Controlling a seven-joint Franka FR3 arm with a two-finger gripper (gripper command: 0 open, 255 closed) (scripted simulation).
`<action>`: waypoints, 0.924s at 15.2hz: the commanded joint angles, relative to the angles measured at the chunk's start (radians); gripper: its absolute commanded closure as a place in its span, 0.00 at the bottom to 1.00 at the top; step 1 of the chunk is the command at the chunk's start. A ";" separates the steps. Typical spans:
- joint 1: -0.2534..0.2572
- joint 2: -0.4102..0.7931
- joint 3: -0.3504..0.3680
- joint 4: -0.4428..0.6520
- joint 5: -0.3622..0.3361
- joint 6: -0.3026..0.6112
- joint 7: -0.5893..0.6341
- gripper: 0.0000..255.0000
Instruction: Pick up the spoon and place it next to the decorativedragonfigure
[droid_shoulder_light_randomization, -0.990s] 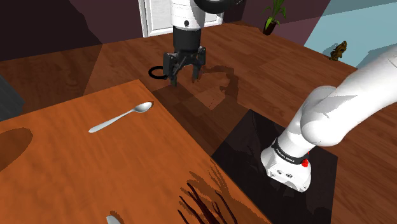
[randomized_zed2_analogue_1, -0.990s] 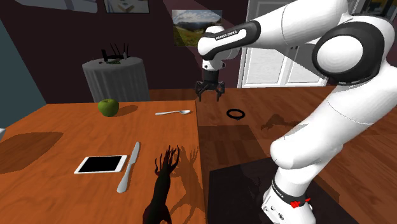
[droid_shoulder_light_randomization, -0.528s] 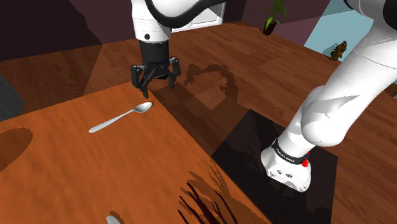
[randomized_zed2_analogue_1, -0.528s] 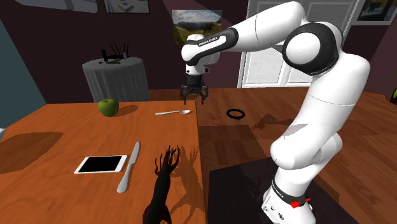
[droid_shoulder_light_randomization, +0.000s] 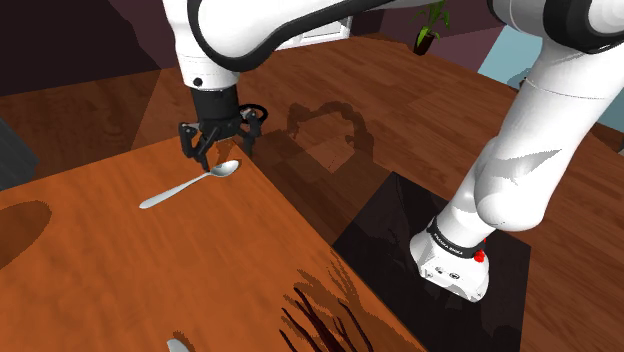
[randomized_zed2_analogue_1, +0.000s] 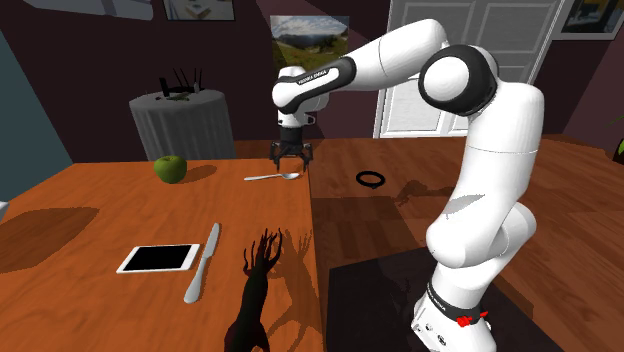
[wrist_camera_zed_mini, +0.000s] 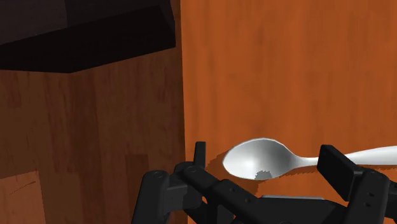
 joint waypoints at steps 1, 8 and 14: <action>0.004 0.010 0.001 -0.017 -0.003 0.027 0.004 0.00; 0.006 0.017 0.002 -0.043 -0.006 0.060 0.006 0.00; 0.006 0.017 0.002 -0.043 -0.006 0.060 0.006 1.00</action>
